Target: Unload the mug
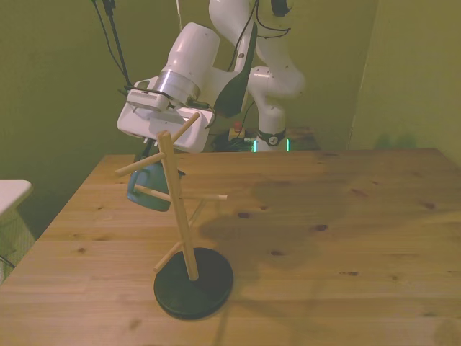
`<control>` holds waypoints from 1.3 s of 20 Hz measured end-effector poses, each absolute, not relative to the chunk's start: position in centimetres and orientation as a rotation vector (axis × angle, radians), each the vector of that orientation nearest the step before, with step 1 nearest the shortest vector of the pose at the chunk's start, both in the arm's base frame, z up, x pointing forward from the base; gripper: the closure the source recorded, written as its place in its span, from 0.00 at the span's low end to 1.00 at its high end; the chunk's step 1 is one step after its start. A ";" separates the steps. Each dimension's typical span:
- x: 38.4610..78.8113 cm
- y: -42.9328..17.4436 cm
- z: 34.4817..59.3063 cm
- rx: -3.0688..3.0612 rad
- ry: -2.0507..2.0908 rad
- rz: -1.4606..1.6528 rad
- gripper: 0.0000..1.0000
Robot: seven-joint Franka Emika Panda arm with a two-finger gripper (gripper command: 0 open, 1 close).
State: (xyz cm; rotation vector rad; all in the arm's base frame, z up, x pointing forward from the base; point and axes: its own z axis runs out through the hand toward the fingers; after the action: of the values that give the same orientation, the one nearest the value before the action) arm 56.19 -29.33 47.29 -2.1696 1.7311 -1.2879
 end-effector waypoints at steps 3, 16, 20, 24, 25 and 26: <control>54.4 -31.2 47.7 -2.148 1.779 -1.295 1.00; 50.3 -20.6 49.3 -2.311 1.574 -0.962 1.00; 47.5 -17.8 50.9 -2.411 1.521 -0.742 1.00; 49.5 -15.3 48.2 -2.484 1.490 -0.510 1.00; 50.4 -14.9 47.4 -2.493 1.490 -0.470 1.00; 51.4 -14.6 46.6 -2.503 1.493 -0.437 1.00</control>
State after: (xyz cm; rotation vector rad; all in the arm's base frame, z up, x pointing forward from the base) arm 51.38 -14.61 46.56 -2.5028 1.4930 -0.4366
